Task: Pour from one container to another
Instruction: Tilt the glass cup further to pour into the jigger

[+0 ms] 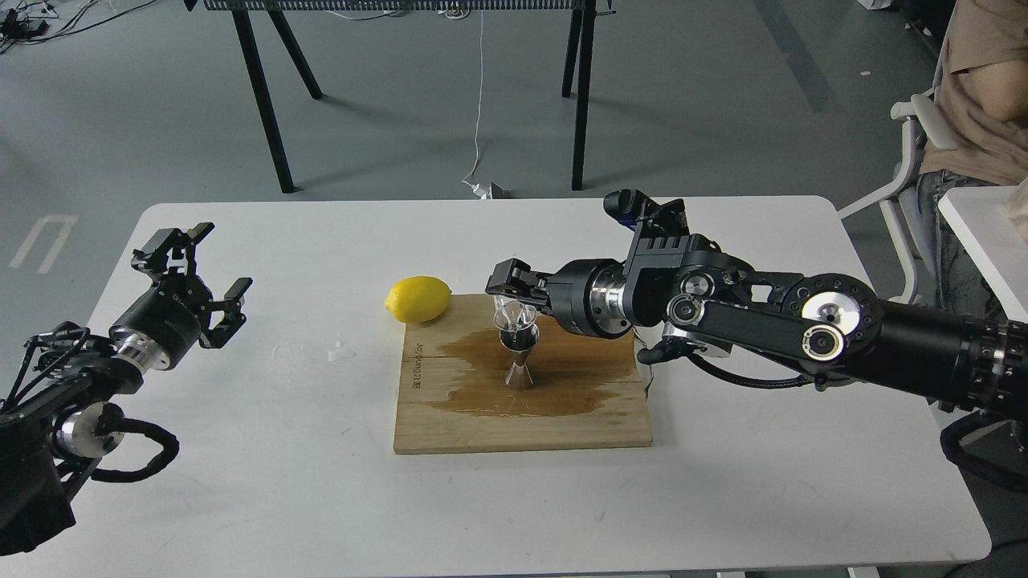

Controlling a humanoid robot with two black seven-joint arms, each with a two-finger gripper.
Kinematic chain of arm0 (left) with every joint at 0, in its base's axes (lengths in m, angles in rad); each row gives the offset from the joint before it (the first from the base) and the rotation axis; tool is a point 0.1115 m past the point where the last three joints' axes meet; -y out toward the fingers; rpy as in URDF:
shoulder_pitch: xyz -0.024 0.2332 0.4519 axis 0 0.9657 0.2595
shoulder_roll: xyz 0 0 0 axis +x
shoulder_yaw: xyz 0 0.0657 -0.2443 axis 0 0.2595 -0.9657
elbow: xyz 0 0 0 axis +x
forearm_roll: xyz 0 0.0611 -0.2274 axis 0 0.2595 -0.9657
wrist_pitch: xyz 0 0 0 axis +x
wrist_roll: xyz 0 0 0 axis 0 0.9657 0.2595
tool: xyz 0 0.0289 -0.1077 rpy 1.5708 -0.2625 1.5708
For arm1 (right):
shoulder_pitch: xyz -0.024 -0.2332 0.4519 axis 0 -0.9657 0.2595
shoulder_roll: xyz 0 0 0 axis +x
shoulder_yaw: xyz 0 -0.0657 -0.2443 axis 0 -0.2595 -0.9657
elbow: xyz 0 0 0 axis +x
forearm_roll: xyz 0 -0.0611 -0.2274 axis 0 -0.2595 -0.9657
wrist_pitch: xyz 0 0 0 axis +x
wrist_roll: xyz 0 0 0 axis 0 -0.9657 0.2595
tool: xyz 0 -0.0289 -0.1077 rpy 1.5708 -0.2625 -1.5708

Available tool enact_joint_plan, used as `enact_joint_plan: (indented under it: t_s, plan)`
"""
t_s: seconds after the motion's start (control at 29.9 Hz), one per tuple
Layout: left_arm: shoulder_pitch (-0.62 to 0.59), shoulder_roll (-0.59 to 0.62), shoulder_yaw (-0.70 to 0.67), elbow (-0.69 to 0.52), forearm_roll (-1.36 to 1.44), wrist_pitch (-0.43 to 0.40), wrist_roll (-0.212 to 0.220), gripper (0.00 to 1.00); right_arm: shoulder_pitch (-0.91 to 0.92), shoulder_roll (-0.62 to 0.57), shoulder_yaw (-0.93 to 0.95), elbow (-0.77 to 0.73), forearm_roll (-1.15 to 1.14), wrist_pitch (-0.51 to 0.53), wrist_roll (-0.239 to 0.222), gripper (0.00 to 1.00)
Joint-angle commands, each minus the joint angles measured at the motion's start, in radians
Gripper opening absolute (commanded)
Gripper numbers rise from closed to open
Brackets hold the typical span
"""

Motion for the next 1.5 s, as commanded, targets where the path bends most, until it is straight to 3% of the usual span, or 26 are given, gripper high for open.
enact_joint_plan:
  t_s: [0.0, 1.47]
  plan:
    - [0.000, 0.000, 0.000, 0.000, 0.000, 0.000, 0.000, 0.96, 0.003, 0.005, -0.011, 0.000, -0.006, 0.000, 0.000, 0.46]
    - [0.005, 0.000, 0.000, 0.000, -0.001, 0.000, 0.000, 0.97, 0.072, 0.010, -0.084, 0.009, -0.086, 0.018, 0.000, 0.46]
